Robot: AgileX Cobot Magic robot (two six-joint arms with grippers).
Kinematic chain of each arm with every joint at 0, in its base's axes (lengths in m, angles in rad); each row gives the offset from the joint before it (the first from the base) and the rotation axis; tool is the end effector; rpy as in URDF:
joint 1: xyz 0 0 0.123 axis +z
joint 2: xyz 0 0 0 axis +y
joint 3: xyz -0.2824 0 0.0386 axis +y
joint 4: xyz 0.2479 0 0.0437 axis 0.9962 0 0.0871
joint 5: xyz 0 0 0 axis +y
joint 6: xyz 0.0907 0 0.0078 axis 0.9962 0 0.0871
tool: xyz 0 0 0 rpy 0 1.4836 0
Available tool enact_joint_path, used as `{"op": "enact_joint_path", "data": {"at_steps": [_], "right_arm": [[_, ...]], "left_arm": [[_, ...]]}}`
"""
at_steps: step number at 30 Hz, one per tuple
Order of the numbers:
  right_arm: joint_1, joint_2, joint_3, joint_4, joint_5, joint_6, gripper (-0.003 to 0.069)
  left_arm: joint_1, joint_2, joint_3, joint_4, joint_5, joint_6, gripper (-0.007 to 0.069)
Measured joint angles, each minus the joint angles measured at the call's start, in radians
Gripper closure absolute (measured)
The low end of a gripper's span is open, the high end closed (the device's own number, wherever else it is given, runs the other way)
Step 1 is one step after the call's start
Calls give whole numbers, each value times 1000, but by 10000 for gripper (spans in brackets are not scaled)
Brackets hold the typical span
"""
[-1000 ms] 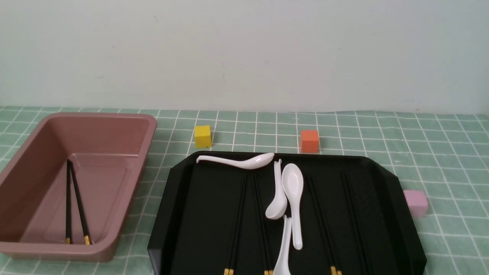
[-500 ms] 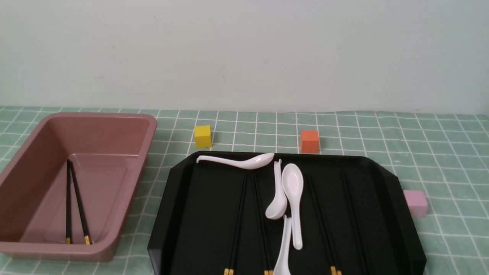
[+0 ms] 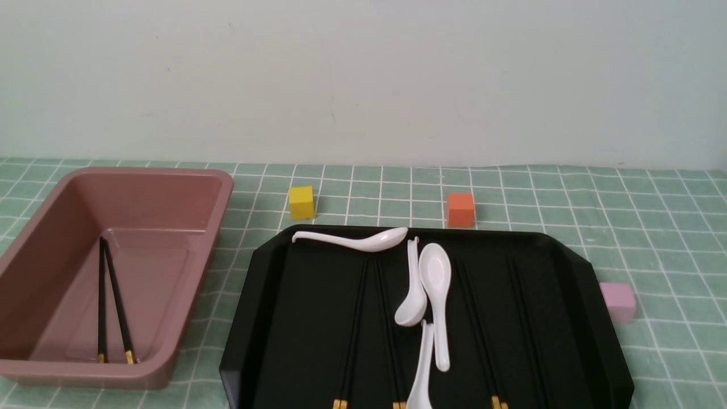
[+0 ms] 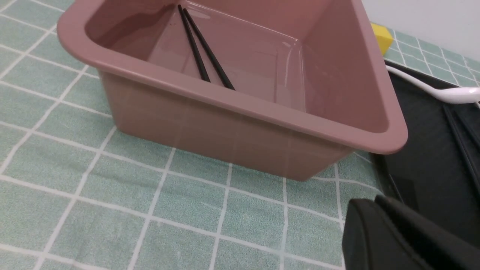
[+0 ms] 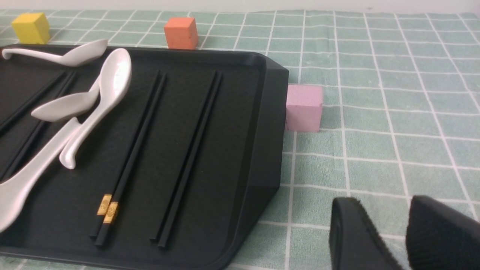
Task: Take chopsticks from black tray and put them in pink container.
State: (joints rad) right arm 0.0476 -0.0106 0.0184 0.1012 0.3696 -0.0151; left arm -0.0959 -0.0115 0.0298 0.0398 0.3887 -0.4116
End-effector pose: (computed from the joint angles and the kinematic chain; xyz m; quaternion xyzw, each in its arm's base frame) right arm 0.0524 0.0058 0.1744 0.0018 0.8013 0.0525 0.5959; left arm 0.0521 -0.0036 0.1688 -0.1170 0.8021 -0.1306 0.5709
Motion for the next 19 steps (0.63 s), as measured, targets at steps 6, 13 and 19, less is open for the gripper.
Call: {"op": "enact_joint_path", "data": {"at_steps": [6, 13, 19], "right_arm": [[0, 0, 0, 0, 0, 0, 419], [0, 0, 0, 0, 0, 0, 419], [0, 0, 0, 0, 0, 0, 419]], "left_arm": [[0, 0, 0, 0, 0, 0, 592], [0, 0, 0, 0, 0, 0, 585], [0, 0, 0, 0, 0, 0, 582]]}}
